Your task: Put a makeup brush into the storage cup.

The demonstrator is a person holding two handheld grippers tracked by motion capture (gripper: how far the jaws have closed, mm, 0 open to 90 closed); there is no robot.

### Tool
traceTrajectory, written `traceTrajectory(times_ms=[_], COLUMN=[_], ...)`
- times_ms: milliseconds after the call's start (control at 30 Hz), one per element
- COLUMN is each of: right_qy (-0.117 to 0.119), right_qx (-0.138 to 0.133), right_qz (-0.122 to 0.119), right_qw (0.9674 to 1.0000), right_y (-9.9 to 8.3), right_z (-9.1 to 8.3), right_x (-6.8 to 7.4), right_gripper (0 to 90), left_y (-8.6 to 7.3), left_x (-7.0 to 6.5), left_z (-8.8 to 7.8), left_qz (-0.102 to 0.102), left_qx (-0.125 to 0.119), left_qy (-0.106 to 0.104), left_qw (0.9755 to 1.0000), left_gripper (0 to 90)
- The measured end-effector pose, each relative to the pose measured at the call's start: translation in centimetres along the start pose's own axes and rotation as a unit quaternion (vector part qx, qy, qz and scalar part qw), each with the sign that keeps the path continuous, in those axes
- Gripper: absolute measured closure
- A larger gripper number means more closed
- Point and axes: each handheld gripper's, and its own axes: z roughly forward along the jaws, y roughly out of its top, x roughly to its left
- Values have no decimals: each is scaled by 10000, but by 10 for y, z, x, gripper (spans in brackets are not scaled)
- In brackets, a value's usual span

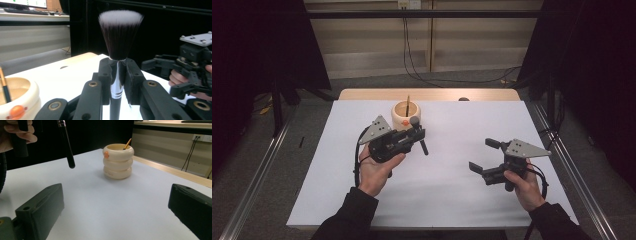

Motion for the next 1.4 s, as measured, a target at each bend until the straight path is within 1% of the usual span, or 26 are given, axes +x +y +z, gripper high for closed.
traceTrajectory(times_ms=[100, 333, 367, 433, 500, 533, 567, 600, 633, 667, 700, 733, 767, 800, 867, 900, 967, 1000, 1067, 1100, 1133, 1200, 1233, 1267, 1333, 1400], right_qy=[-55, -157, -195, -321, -351, -329, -373, -352, -356, -414, -413, -447, -462, -493, -546, -544, -571, -608, -610, -611, -608, -619, -620, -635, -660, -710], right_qx=[6, -2, 31, 50, 82, 74, 52, 48, 51, 40, 46, 38, 47, 19, -42, -70, -93, -113, -102, -97, -97, -114, -124, -143, -146, -186], right_qz=[18, 71, 78, 86, 112, 83, 105, 86, 77, 85, 89, 128, 148, 142, 148, 152, 184, 192, 228, 201, 209, 207, 208, 221, 211, 205], right_qw=[10000, 9999, 9998, 9994, 9993, 9994, 9992, 9993, 9993, 9991, 9991, 9989, 9988, 9987, 9984, 9984, 9982, 9979, 9978, 9979, 9979, 9978, 9978, 9976, 9975, 9971], right_y=[-5, -11, -13, -15, -16, -16, -17, -18, -19, -20, -22, -23, -24, -24, -25, -25, -25, -25, -26, -26, -26, -27, -27, -27, -28, -28], right_z=[-7, -18, -20, -21, -24, -25, -25, -27, -28, -28, -29, -30, -31, -32, -32, -33, -33, -33, -32, -32, -31, -31, -31, -31, -30, -30], right_x=[-1, -2, -2, -1, -1, -1, -1, -1, 0, 0, 0, 0, -1, -1, -1, 0, 0, 0, 0, 0, 0, 1, 1, 1, 1, 1], right_gripper=[4, 4, 3, 0, 3, 0, 0, 2, 0, 1, 3, 0, 1, 0, 2, 3, 4, 4, 4, 5, 6, 7, 7, 7, 8, 8], left_y=[2, 7, 8, 8, 9, 9, 10, 11, 13, 14, 16, 17, 19, 21, 24, 25, 29, 30, 32, 33, 34, 37, 39, 40, 40, 41], left_x=[6, 17, 19, 22, 24, 26, 27, 29, 30, 32, 34, 35, 37, 38, 41, 42, 45, 46, 50, 52, 54, 59, 61, 64, 70, 74], left_z=[-3, -6, -7, -7, -6, -5, -5, -4, -4, -4, -4, -3, -4, -3, -3, -2, 0, 1, 2, 2, 2, 3, 3, 4, 6, 8], left_qz=[16, -25, -8, -29, -26, -34, 1, -65, -40, -28, -3, -56, 40, 39, 62, 1, 43, 84, 118, 108, 122, 73, 96, 135, 107, 115], left_qx=[22, -15, -4, -18, -16, -18, 11, -56, -44, -56, -50, -84, -50, -33, -54, -100, -28, 12, 18, 13, 6, -11, -13, 3, 26, 13], left_qy=[60, 173, 214, 183, 221, 222, 288, 251, 240, 270, 331, 329, 368, 419, 387, 413, 300, 374, 416, 487, 481, 538, 615, 610, 679, 804], left_qw=[10000, 9998, 9998, 9998, 9998, 9997, 9996, 9996, 9997, 9996, 9994, 9994, 9993, 9991, 9992, 9991, 9995, 9993, 9991, 9988, 9988, 9985, 9981, 9980, 9976, 9967], left_gripper=[777, 776, 777, 777, 776, 776, 777, 777, 777, 777, 776, 777, 777, 776, 777, 777, 776, 776, 776, 777, 777, 776, 776, 777, 777, 777])
